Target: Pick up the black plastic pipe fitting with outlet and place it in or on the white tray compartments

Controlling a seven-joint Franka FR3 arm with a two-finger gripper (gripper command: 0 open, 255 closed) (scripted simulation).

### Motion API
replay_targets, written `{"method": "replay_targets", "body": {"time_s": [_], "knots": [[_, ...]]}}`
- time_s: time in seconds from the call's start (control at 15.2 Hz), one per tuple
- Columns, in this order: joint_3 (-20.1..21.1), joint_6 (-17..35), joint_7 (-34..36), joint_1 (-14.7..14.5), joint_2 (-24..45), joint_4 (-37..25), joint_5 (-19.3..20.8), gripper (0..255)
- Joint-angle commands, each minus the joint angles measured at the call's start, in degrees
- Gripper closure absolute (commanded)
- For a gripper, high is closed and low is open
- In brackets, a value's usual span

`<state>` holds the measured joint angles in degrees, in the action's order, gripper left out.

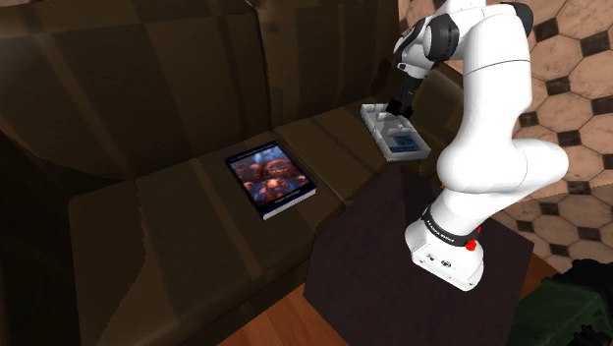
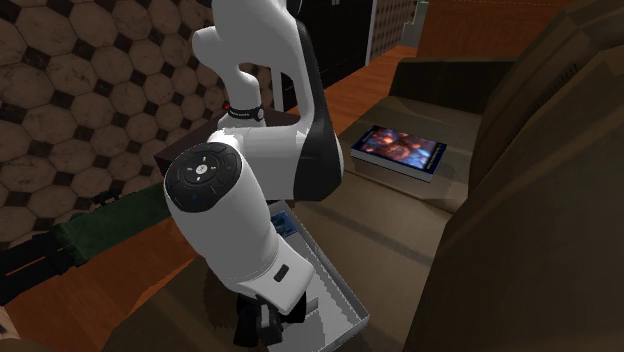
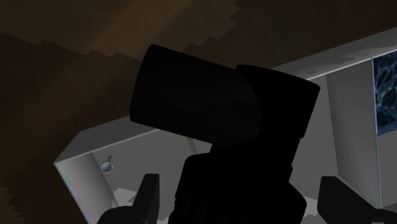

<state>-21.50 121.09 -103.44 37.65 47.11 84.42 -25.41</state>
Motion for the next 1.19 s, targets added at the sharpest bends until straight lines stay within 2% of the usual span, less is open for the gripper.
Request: {"method": "replay_targets", "body": {"time_s": [0.0,0.07,0.66,1.12], "knots": [[0.0,0.0,0.0,0.0,0.0,0.0,0.0,0],[0.0,0.0,0.0,0.0,0.0,0.0,0.0,255],[0.0,0.0,0.0,0.0,0.0,0.0,0.0,255],[-1.0,-3.2,0.8,-0.6,-3.3,0.0,1.2,255]]}}
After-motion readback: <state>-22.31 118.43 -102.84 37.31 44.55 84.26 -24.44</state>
